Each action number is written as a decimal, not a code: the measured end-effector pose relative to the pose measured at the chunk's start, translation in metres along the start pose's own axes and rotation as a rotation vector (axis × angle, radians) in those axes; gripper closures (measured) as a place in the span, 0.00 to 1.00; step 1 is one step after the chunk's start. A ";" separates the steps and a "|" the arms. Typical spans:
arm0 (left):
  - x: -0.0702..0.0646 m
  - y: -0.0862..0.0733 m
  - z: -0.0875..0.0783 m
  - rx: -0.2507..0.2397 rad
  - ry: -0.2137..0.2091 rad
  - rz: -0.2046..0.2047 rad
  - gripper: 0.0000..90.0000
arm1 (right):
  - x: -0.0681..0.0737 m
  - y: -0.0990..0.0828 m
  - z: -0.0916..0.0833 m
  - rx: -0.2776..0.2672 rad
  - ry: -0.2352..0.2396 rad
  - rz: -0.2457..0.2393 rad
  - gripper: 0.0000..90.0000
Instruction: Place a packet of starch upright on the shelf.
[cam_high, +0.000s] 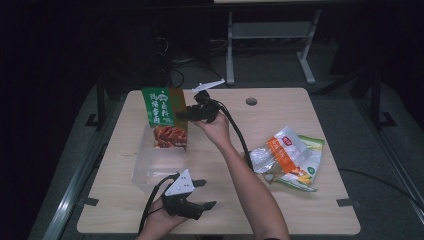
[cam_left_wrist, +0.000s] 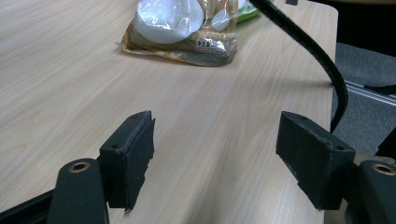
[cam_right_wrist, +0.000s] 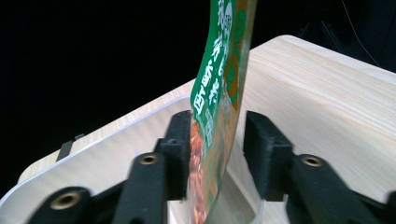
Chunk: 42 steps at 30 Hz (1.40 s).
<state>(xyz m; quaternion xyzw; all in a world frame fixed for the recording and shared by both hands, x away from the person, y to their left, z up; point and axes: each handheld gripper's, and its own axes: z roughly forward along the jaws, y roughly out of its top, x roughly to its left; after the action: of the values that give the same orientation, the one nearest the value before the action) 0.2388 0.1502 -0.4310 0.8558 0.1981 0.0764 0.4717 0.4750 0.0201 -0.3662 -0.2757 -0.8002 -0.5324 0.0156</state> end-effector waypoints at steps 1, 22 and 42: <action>0.000 0.000 0.000 0.000 -0.001 0.000 0.30 | 0.000 0.000 -0.004 0.008 -0.002 -0.003 0.66; -0.003 0.001 0.005 0.007 -0.011 0.007 0.30 | 0.013 -0.019 -0.077 0.061 -0.014 -0.012 0.51; -0.004 -0.001 0.004 0.017 -0.015 0.004 0.30 | 0.015 -0.064 -0.147 0.098 -0.071 0.036 0.47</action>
<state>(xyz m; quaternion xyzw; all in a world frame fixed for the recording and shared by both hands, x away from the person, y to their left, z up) 0.2360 0.1461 -0.4341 0.8607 0.1933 0.0691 0.4659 0.3940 -0.1179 -0.3518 -0.3076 -0.8204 -0.4819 0.0100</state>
